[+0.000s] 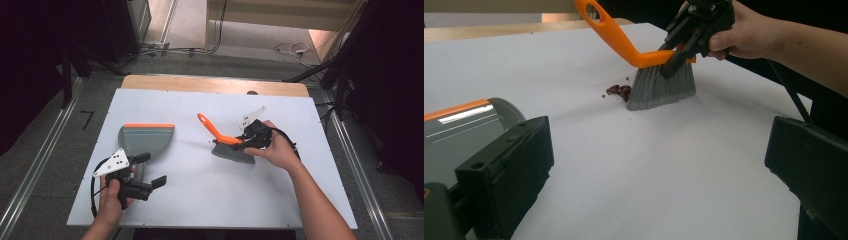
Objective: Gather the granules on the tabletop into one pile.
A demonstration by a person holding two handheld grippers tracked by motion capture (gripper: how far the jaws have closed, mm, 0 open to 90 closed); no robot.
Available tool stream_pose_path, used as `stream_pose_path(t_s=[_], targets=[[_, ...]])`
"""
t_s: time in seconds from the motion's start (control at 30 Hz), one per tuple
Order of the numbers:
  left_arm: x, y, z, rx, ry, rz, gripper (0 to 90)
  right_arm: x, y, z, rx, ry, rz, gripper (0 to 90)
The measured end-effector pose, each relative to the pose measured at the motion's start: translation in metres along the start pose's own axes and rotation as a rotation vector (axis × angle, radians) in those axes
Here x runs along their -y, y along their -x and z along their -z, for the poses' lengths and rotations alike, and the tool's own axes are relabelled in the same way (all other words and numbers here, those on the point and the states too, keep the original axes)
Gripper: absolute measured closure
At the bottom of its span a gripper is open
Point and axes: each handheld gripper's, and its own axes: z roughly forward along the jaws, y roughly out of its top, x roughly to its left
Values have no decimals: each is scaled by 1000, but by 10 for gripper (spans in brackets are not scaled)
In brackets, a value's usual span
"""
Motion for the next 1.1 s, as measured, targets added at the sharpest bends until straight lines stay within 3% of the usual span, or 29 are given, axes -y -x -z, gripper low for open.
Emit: stream_pose_path(t_s=[0.33, 0.43, 0.5, 0.7, 0.77, 0.83, 1.0, 1.1], targets=[[0, 0, 1, 0, 1, 0, 2, -4, 9, 1, 32, -6, -7, 673], [0, 0, 1, 1, 1, -1, 2, -4, 10, 1, 19, 1, -6, 675], [0, -1, 1, 0, 0, -1, 3, -5, 8, 3, 4, 2, -1, 676], [0, -1, 0, 1, -3, 0, 3, -13, -7, 15, 40, 14, -13, 681], [0, -1, 0, 2, 0, 2, 3, -19, -13, 18, 67, 42, -54, 681], [-1, -1, 0, 1, -3, 0, 2, -28, -22, 17, 87, 78, -125, 681], [-1, 0, 0, 1, -5, -4, 2, -51, -46, 0, 128, 142, -386, 681], [-1, 0, 0, 2, -3, -5, 2, -60, -52, -18, 179, 174, -500, 682]])
